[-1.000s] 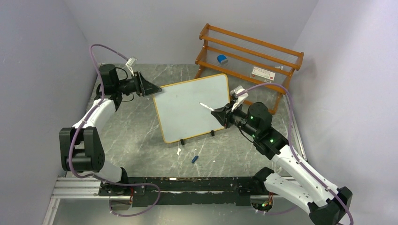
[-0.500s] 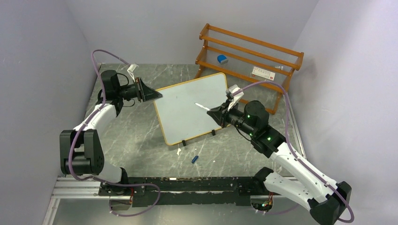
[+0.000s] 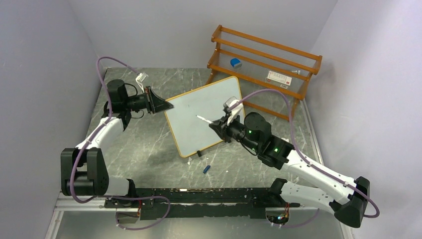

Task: Write a sentence on the whiteboard

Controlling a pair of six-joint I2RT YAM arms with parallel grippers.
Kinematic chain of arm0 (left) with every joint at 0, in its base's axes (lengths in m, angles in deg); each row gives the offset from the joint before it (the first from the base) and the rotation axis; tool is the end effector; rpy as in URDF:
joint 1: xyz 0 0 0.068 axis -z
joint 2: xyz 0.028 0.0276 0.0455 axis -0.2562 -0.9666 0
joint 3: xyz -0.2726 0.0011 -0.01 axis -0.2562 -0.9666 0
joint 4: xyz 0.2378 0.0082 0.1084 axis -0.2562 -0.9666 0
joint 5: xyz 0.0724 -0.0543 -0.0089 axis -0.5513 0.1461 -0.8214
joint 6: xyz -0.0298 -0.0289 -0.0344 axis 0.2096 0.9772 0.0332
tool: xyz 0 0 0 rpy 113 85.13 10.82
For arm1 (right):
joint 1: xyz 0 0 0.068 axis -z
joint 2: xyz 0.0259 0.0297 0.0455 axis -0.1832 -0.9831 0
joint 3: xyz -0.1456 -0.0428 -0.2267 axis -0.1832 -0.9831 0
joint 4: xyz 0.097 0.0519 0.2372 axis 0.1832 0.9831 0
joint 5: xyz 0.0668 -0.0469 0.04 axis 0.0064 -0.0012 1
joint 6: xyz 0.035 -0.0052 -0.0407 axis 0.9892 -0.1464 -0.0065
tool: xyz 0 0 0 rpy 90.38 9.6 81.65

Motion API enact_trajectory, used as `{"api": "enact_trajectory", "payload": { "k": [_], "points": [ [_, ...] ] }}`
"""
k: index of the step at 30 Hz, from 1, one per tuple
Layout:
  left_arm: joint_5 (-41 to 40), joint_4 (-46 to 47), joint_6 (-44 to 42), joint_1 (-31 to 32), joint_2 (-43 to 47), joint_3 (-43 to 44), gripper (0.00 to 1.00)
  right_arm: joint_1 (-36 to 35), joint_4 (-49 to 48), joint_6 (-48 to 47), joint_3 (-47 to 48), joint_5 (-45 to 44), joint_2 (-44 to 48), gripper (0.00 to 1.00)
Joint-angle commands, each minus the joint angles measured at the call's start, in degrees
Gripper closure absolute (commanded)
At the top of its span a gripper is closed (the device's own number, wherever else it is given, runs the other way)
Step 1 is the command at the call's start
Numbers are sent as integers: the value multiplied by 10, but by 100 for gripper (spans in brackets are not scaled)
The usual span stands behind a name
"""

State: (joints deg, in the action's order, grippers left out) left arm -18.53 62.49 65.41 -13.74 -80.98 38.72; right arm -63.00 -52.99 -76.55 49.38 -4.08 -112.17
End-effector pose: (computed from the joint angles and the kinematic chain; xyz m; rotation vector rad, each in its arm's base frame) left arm 0.2940 -0.0388 0.2777 0.4891 1.8164 -1.3996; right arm 0.1345 0.1731 0.3371 -0.7171 1.6499 0.6827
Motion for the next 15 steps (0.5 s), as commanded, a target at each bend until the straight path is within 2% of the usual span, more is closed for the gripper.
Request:
{"api": "enact_trajectory", "payload": {
  "k": [1,4,8,15],
  "points": [
    [13,-47,-46,9,14,0,95,-34,-19,-19,27,-80,-15,100],
    [-3,-113,-93,10,15,18,95,-63,-21,-27,41,-114,-42,100],
    [-10,-127,-103,10,11,24,95,-104,-25,-34,67,-163,-88,100],
    [-29,-158,-125,9,11,34,95,-149,33,-34,146,-224,-170,100]
  ]
}}
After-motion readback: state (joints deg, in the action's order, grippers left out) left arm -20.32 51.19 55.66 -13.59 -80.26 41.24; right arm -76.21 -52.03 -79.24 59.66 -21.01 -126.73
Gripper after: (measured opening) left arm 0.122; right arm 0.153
